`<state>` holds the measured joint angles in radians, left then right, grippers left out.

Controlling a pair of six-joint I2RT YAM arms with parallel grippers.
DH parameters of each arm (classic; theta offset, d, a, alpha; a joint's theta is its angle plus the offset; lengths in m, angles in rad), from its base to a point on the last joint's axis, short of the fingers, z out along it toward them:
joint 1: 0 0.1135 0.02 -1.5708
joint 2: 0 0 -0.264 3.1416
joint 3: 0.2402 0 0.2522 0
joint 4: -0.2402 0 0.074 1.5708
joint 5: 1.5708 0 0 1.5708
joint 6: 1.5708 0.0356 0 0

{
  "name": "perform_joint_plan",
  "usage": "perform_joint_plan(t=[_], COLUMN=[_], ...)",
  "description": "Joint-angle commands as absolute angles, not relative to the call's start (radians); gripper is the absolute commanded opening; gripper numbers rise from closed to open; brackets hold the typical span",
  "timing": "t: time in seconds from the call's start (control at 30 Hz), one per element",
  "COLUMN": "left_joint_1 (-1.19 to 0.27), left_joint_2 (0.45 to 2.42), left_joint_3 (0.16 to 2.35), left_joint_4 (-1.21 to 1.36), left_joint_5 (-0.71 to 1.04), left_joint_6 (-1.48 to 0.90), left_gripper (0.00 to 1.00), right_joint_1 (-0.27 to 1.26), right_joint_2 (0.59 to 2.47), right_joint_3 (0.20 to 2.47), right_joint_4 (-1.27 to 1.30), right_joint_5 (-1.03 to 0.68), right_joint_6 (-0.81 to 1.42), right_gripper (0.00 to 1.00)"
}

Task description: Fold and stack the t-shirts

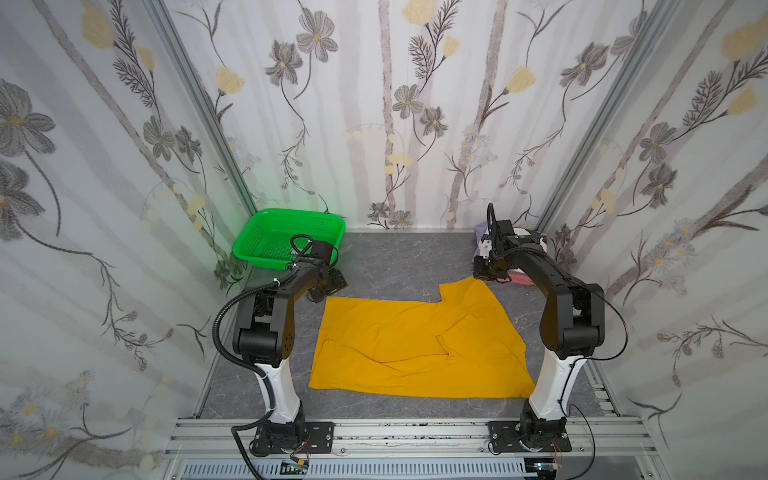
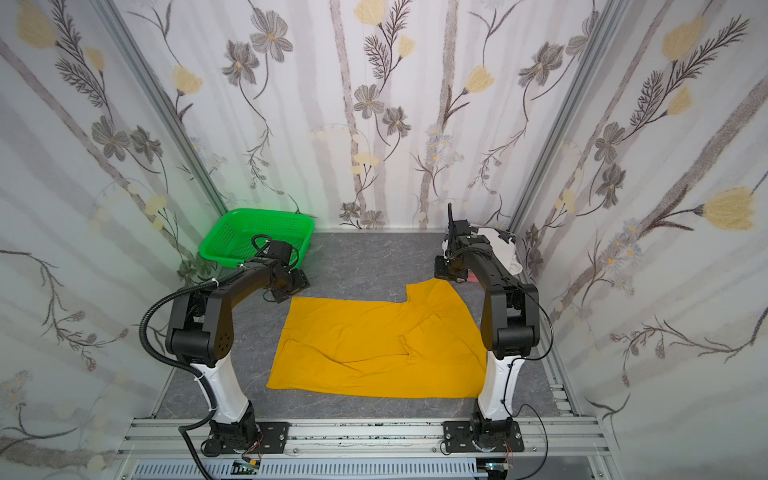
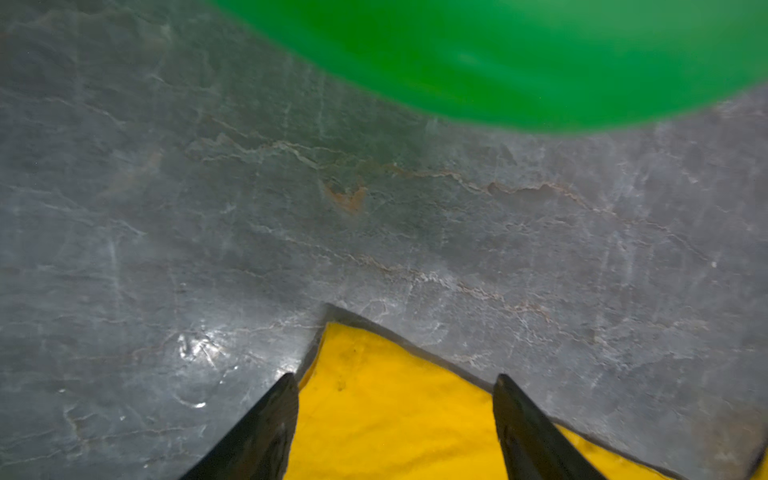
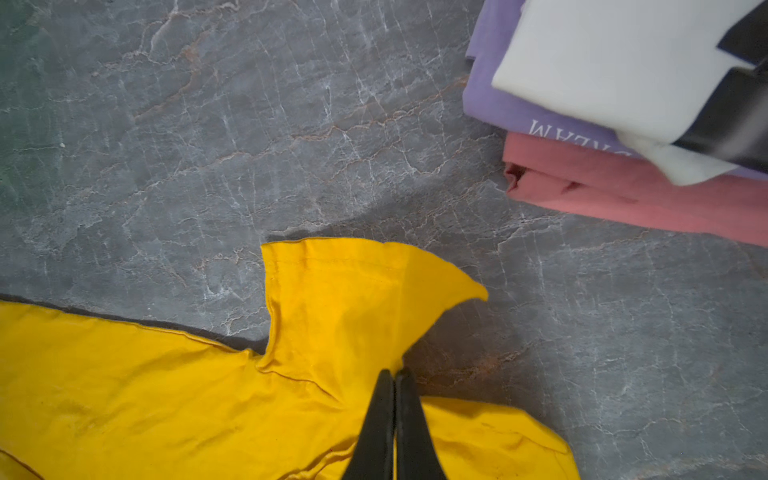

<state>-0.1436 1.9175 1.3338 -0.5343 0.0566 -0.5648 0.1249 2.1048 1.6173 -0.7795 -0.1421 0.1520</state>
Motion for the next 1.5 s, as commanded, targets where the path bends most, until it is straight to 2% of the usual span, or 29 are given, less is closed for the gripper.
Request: perform_joint_plan(t=[0.0, 0.17, 0.3, 0.77, 0.87, 1.03, 1.13, 1.47], left_joint_1=[-0.146, -0.146, -0.145, -0.158, -0.158, -0.159, -0.158, -0.159], left_joint_2=[1.946, 1.980, 1.993, 1.976, 1.978, 1.976, 1.967, 1.884], left_joint_3=[1.357, 1.375, 1.373, 1.315, 1.321, 1.330, 1.333, 1.334], left_joint_4=[-0.589, -0.589, -0.582, -0.551, -0.554, -0.559, -0.562, -0.601], left_joint_5=[-0.052, -0.078, -0.070, -0.053, -0.055, -0.053, -0.060, -0.078], left_joint_6=[-0.520, -0.513, -0.512, -0.516, -0.513, -0.514, -0.512, -0.508], left_gripper=[0.67, 0.58, 0.45, 0.34, 0.23, 0.13, 0.00, 0.00], right_joint_1=[0.128, 0.130, 0.133, 0.135, 0.137, 0.137, 0.137, 0.135], right_joint_2=[2.075, 2.049, 2.036, 2.025, 2.025, 2.023, 2.022, 1.963], right_joint_3=[1.600, 1.576, 1.566, 1.554, 1.554, 1.554, 1.555, 1.563], right_joint_4=[-0.724, -0.719, -0.718, -0.708, -0.706, -0.709, -0.707, -0.732], right_joint_5=[-0.183, -0.185, -0.184, -0.188, -0.192, -0.187, -0.187, -0.174], right_joint_6=[0.137, 0.132, 0.131, 0.137, 0.139, 0.139, 0.138, 0.129], right_gripper=[0.00, 0.00, 0.00, 0.00, 0.00, 0.00, 0.00, 0.00])
